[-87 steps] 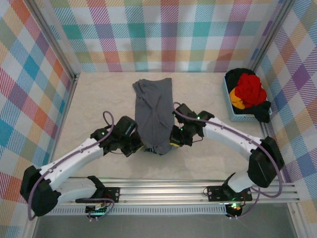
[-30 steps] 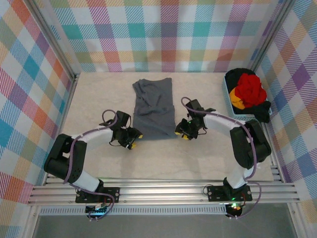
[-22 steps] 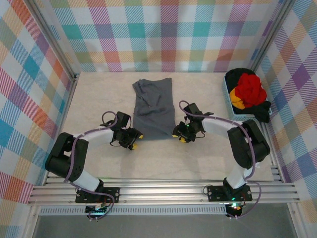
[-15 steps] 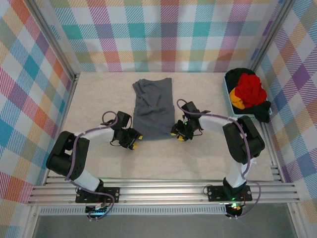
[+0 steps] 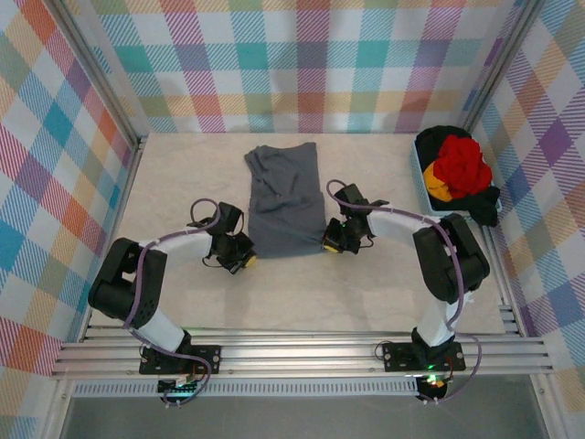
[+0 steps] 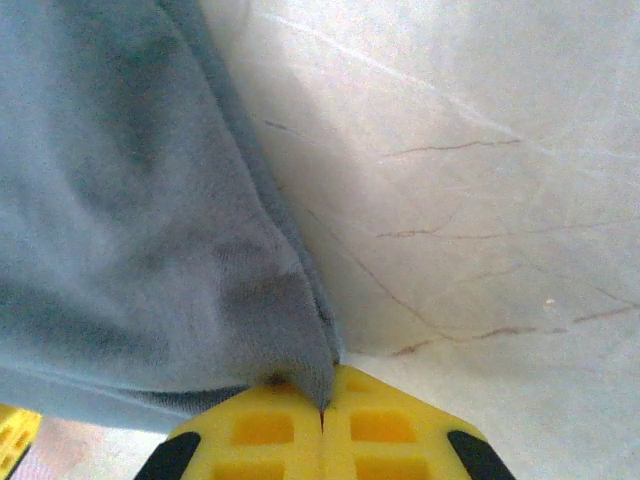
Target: Fold and stack the t-shirts
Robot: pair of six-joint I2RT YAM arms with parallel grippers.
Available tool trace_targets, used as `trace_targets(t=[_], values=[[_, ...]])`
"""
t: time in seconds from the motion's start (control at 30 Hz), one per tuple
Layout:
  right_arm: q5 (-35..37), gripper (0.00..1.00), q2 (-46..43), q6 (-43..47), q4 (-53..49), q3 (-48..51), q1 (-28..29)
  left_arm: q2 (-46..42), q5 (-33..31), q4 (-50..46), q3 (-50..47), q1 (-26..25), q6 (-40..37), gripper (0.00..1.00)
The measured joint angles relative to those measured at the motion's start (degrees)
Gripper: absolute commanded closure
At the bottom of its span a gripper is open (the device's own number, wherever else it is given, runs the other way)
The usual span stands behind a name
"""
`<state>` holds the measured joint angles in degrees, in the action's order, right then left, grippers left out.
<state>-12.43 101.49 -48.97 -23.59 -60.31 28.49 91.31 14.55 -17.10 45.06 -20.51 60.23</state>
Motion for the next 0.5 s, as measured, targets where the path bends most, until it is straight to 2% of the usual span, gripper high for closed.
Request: trace_targets(t=[0.1,0.23,0.3,0.37,0.4,0.5], values=[[-0.04,0.97,-0.72,-0.04,-0.07,0.0,-0.02,-0.15,-2.23,2.14,-0.02,0.7,-0.09,1.0],[0.07,0.73,-2.4,-0.79,-0.96,0.57,-0.02,-3.5,-3.34,2.6,-1.09,0.76,0.17,1.0],[0.44,0.64,-4.2,-1.46,-1.51,1.49,-0.02,-6.64,-3.72,2.38,-2.05,0.48,0.55,0.77],[0.44,0.61,-6.16,-1.64,-1.51,2.89,-0.02,-10.29,-3.74,2.62,-3.28,-0.04,1.81,0.6],[0.35,0.61,-6.64,-1.62,-1.51,3.37,0.0,-11.78,-3.61,3.23,-4.04,-0.33,2.67,0.56],[-0.28,0.61,-6.29,-1.64,-1.25,3.61,0.04,-12.66,-2.51,5.75,-5.62,-1.14,5.86,0.53]])
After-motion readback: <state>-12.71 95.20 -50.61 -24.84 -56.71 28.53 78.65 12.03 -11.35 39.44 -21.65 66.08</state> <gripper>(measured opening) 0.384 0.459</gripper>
